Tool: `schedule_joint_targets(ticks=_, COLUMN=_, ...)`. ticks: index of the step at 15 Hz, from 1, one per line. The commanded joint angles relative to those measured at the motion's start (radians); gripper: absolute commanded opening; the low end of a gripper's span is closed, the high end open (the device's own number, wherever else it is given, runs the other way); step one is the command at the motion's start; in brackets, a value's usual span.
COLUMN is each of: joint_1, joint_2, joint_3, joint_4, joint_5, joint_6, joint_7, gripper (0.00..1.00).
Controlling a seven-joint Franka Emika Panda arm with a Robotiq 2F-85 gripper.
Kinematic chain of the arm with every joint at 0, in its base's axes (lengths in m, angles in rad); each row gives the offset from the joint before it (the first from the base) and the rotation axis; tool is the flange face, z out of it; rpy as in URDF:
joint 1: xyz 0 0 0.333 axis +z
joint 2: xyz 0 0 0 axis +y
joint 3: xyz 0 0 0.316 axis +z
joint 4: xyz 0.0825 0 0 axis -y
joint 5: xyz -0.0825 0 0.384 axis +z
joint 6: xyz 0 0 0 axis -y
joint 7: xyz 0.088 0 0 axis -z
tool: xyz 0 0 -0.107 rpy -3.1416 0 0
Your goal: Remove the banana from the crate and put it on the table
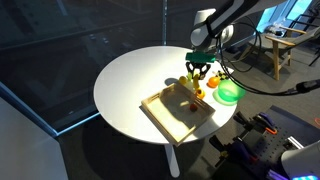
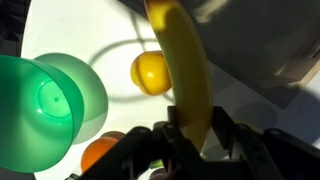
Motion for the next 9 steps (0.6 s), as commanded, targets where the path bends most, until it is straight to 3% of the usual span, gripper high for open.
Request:
schedule_joint_targets(ticks=1, joint_1=-0.011, joint_2=0.027, joint_3=-0.016, joint_4=0.048, joint_5=0.018, joint_6=-0.002, joint_7=0.009, gripper=0.15)
schedule_joint_targets(ticks=9, joint_1=-0.015, joint_2=0.068, joint_3=-0.052, joint_4=0.068, joint_5=0.011, joint_6=0.060, joint_7=0.009, gripper=0.15)
